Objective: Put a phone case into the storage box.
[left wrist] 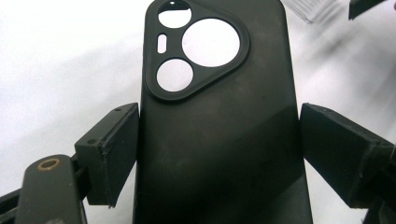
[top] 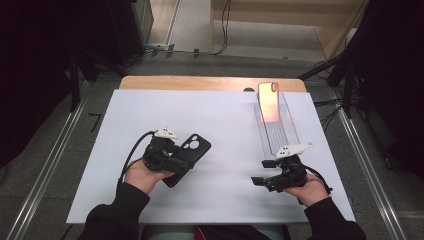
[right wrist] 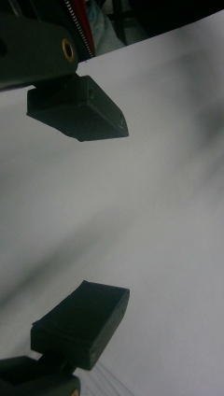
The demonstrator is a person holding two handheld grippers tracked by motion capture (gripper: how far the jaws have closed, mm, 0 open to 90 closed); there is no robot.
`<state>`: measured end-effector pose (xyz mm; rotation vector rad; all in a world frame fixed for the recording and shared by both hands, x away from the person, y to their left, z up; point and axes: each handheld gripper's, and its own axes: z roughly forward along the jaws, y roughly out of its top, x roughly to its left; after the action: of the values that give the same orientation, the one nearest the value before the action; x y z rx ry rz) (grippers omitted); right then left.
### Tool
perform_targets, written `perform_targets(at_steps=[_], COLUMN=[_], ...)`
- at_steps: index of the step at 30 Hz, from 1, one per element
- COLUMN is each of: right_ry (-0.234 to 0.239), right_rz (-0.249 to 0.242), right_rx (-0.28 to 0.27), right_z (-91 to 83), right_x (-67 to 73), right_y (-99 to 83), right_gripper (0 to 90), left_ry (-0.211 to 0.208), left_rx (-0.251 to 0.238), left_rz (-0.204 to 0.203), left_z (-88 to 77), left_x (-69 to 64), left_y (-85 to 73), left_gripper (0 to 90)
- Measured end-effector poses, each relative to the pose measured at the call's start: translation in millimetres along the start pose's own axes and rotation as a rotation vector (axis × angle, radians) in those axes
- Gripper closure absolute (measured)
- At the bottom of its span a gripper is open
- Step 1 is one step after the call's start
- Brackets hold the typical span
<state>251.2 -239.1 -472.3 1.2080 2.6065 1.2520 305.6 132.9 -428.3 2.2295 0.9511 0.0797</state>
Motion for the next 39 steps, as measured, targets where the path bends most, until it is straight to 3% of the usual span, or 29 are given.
perform_targets(at_steps=[7, 14, 16, 19, 24, 31, 39], right_ry=[-0.02, -0.013, -0.013, -0.046, -0.04, -0.04, -0.031], right_rz=[0.035, 0.061, 0.075, 0.092, 0.113, 0.136, 0.16], right_rx=[-0.013, -0.017, -0.023, -0.025, -0.031, -0.039, -0.067], right_z=[-0.6, -0.7, -1.5, -2.5, -1.2, -0.9, -2.0], right_x=[1.1, 1.7, 3.0, 4.3, 8.1, 12.0, 17.9], right_y=[2.9, 4.5, 5.9, 8.3, 11.2, 15.5, 20.7], right_gripper=[18.3, 18.3, 18.3, 18.3, 18.3, 18.4, 18.4], left_ry=[0.047, 0.091, 0.098, 0.107, 0.139, 0.147, 0.169], left_rx=[-0.054, -0.101, -0.134, -0.155, -0.209, -0.306, -0.359], left_rz=[-0.036, -0.043, -0.067, -0.083, -0.07, -0.051, -0.011], left_z=[5.2, 9.3, 12.3, 14.7, 21.6, 27.3, 29.4], left_x=[-11.7, -23.3, -28.0, -30.8, -40.7, -45.6, -51.3], left_y=[-4.6, -7.8, -10.2, -11.8, -13.0, -18.3, -20.0], left_gripper=[15.2, 15.1, 15.1, 15.1, 15.1, 15.1, 15.1])
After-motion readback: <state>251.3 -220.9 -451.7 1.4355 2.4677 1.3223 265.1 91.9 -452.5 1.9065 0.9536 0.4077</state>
